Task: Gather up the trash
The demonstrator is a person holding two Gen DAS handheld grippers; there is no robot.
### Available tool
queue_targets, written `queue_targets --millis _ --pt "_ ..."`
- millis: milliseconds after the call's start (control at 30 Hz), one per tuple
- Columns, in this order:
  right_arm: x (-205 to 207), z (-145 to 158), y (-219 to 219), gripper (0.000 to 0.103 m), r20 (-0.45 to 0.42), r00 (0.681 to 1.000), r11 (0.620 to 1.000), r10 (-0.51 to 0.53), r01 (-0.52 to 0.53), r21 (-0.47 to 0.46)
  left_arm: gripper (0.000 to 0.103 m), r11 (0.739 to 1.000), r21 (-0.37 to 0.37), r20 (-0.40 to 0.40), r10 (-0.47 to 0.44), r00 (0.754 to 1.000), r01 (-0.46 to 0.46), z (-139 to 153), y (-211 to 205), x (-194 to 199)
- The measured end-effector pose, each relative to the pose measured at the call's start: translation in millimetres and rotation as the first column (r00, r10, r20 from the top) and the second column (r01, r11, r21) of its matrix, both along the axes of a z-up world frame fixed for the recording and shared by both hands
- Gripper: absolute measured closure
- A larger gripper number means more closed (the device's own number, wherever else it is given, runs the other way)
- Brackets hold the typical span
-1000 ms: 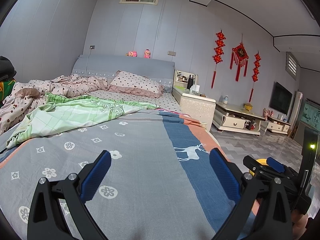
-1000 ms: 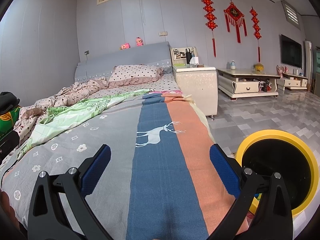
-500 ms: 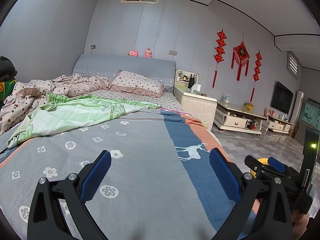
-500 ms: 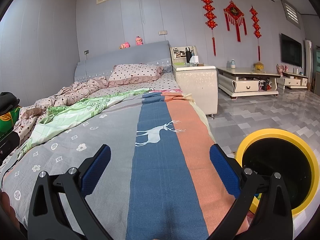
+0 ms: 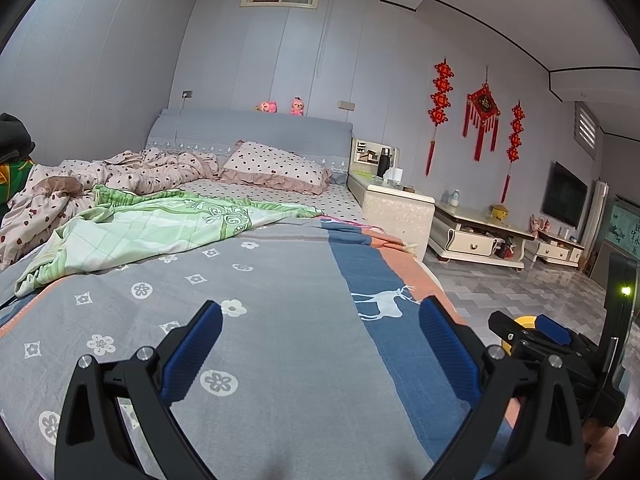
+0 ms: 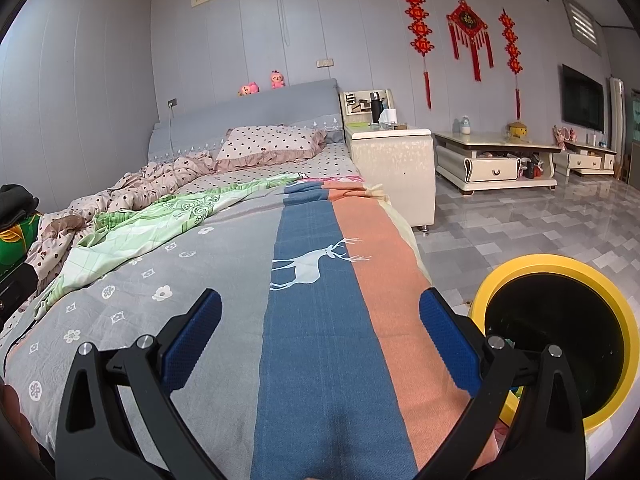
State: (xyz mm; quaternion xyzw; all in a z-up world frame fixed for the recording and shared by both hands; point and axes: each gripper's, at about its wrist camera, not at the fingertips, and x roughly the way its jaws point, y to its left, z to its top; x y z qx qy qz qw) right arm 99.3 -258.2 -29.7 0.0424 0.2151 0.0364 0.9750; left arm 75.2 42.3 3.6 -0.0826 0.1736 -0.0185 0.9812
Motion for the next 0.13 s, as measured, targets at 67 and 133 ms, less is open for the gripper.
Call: queue_targets --millis 67,133 --pt "-0.3 -0.1 0.0 0.008 0.000 1.000 1.000 0.000 0.000 0.000 0.008 1.000 0.002 0.000 0.000 1.000 0.000 -0.8 1.4 0.9" --pt "0.3 0.5 -0.2 0.008 0.000 1.000 1.000 0.000 0.000 0.000 0.008 1.000 0.002 -0.001 0.001 1.000 -0.001 -0.7 -0.3 0.3"
